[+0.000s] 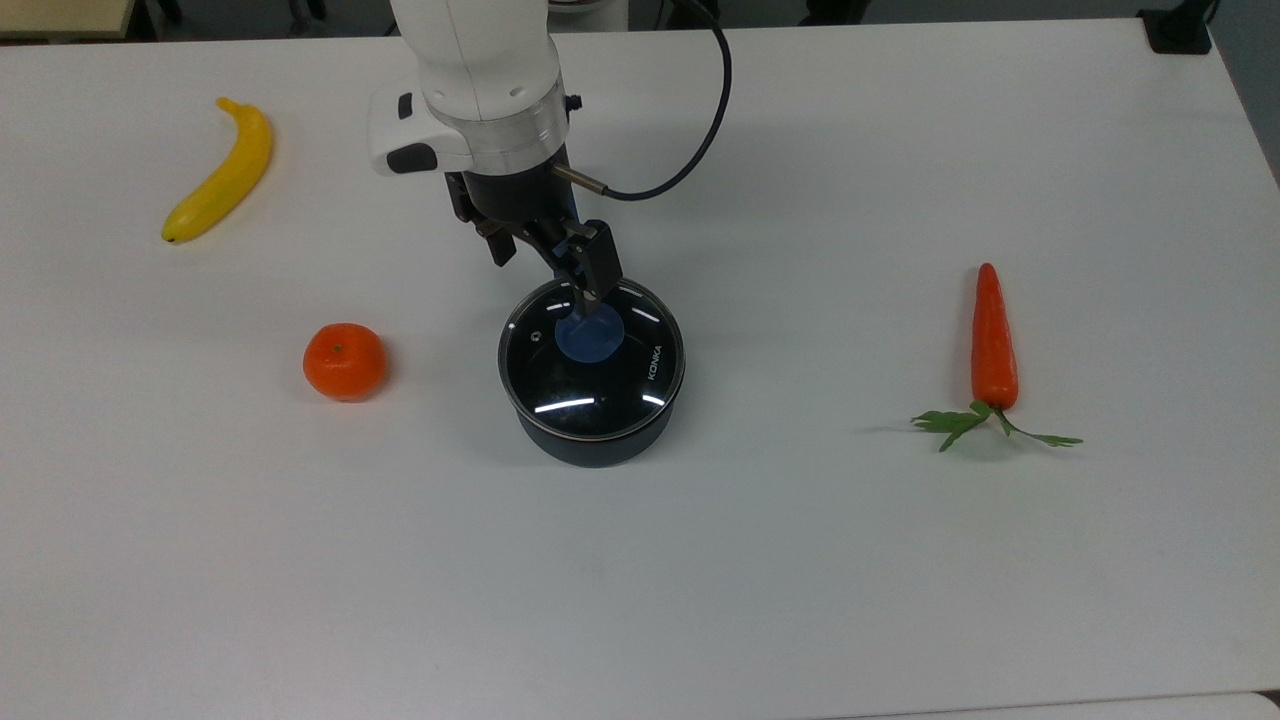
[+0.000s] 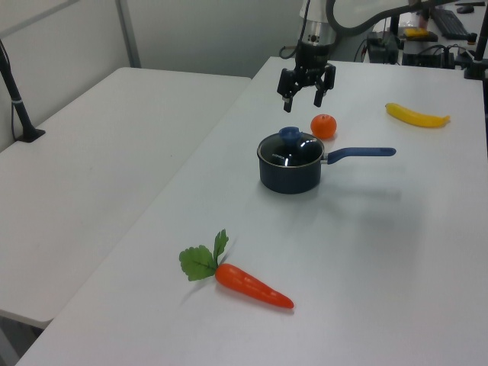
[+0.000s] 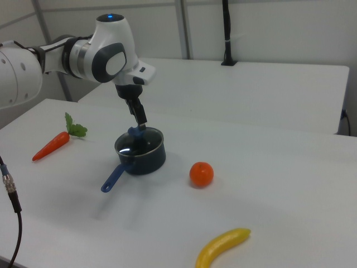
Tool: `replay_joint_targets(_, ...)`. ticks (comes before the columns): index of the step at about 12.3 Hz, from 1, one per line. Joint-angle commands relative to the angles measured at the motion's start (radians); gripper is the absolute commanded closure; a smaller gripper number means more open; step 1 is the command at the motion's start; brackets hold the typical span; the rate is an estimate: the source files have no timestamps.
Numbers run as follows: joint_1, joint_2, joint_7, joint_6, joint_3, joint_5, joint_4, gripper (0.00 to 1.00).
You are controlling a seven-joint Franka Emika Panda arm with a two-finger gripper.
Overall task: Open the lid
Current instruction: 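Lower the open gripper onto the blue knob and close on it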
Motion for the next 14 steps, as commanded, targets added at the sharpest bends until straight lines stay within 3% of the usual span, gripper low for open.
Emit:
replay_joint_targets(1, 0.01, 0.038, 0.179, -0.001, 0.022, -0.025, 0.02, 0.0)
replay_joint_targets(6, 0.025, 0.107, 0.207, 0.009, 0.065, -0.105, 0.053, 0.0)
replay_joint_targets(14, 0.018, 0.143, 0.205, 0.067, 0.063, -0.122, 0.07, 0.0)
